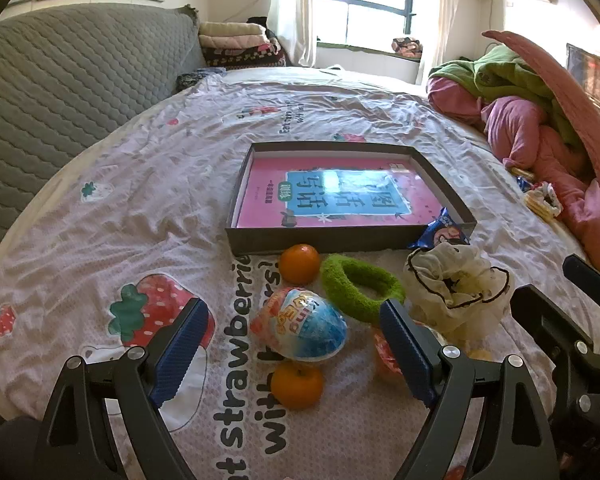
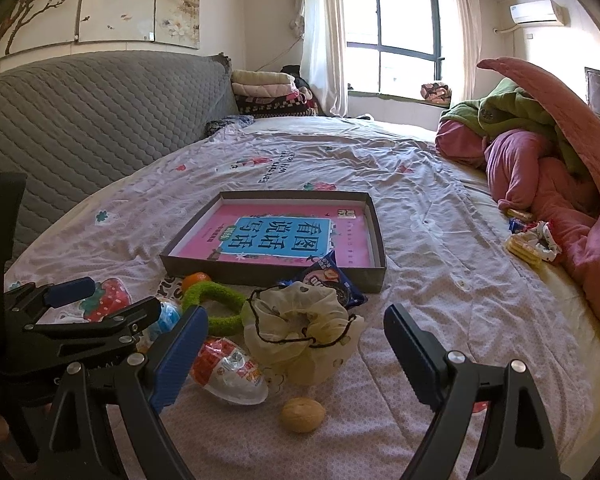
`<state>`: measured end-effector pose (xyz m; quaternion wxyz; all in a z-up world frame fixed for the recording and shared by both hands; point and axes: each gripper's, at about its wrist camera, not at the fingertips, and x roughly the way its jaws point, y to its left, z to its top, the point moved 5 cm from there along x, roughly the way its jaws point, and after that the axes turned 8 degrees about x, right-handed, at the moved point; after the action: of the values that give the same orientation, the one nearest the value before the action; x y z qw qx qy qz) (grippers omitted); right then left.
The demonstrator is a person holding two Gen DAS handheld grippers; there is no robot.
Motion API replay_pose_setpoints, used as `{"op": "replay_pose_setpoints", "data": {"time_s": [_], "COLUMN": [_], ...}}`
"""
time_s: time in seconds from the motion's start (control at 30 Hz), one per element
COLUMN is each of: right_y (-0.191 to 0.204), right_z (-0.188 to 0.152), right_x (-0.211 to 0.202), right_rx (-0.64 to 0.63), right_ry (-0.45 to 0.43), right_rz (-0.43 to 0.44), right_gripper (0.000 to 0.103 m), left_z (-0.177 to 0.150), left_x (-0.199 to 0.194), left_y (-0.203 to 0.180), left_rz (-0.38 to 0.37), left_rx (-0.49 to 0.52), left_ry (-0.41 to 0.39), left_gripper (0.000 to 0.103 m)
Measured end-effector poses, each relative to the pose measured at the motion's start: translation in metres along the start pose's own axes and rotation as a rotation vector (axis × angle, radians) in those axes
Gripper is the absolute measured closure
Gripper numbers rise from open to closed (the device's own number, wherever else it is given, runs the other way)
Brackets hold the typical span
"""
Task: Organize objects
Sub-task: 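Move the left gripper toward the orange while the right gripper approaches the walnut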
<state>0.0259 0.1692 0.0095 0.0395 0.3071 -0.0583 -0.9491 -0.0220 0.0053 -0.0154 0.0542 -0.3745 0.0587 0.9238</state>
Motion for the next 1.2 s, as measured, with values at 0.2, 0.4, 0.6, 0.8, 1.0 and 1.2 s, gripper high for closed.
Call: {"op": "replay_pose_setpoints", "data": {"time_s": [0.2,0.4,0.6,0.8,1.0,1.2], "right_y": [0.0,0.0,-0.002,-0.003,-0.008,-0.012], "right_z": [0.0,0.0,0.0,-0.002,-0.009,-0.015], "right_x": [-0.001,-0.001,-0.002,-0.003,0.0,0.001], "right_rx": [-0.001,-0.001,-0.003,-0.008,-0.001,0.005], "right_ry": [-0.002,-0.001,-0.002,0.003,0.027,0.042], "right_rz": [0.001,-0.001,-0.001,0.004,0.004,0.004], "right_gripper": [0.014,0.014,0.014,0.014,0.014,0.014], "left_z": [-0.001,-0.001,-0.005,-0.009,-0.021,-0.03], "left_x": [0.0,0.0,0.0,0.006,0.012,0.015], "left_y": [-0.002,-0.002,-0.005,-0.007,-0.009,-0.008], "left_rz": [0.001,-0.003,-0.009,-0.013,-0.049,-0.05], "left_rx": [0.002,0.002,0.004,0.017,0.033,0.041], "left_ry": [0.001,0.0,0.006,0.034,0.072,0.088], "left_gripper": [0.015,0.015,0.015,0.015,0.015,0.015]}}
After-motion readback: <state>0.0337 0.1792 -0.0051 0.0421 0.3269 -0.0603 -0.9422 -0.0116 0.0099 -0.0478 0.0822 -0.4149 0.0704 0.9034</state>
